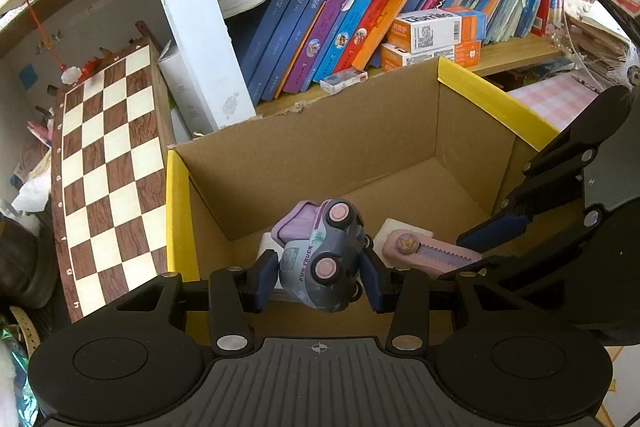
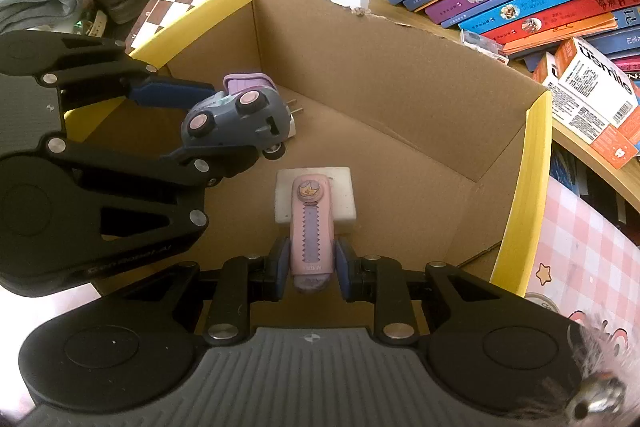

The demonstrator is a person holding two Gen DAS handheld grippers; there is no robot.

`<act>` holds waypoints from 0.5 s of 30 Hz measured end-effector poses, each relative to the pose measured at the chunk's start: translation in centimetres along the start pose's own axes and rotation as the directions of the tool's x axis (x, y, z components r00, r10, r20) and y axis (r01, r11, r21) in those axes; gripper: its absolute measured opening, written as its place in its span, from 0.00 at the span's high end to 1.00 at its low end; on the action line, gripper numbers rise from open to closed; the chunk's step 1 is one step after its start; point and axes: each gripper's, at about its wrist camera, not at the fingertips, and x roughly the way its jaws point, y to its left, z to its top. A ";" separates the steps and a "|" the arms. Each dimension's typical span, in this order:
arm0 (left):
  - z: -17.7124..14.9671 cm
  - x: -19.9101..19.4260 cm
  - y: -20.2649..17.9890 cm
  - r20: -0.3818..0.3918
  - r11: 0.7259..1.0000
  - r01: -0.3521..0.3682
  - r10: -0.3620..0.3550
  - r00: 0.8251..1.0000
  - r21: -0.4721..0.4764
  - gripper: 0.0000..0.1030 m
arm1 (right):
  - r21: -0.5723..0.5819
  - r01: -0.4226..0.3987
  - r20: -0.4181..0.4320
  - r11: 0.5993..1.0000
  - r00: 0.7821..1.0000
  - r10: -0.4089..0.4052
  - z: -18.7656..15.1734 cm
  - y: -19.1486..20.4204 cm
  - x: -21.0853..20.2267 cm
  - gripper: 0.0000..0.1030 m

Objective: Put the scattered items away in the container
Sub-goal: 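Lower into the box and open the left tool releasing the car while the right lowers the stick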

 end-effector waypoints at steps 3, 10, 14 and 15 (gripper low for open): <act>0.0 0.0 0.0 0.001 1.000 0.000 0.000 1.000 0.000 0.58 | 0.000 0.000 0.000 1.000 1.000 0.000 0.0 0.0 0.0 0.77; 0.1 -0.3 -0.2 0.010 1.000 0.002 -0.002 1.000 0.004 0.57 | -0.001 0.005 -0.001 1.000 1.000 -0.005 0.0 0.1 0.0 0.77; 0.1 -1.0 -0.3 0.027 1.000 0.005 -0.005 1.000 0.000 0.56 | -0.004 0.008 0.001 1.000 1.000 -0.008 0.0 0.2 -0.2 0.77; 0.1 -1.2 -0.3 0.033 1.000 0.005 -0.005 0.999 -0.002 0.55 | -0.005 0.008 0.003 1.000 1.000 -0.008 0.1 0.2 -0.2 0.77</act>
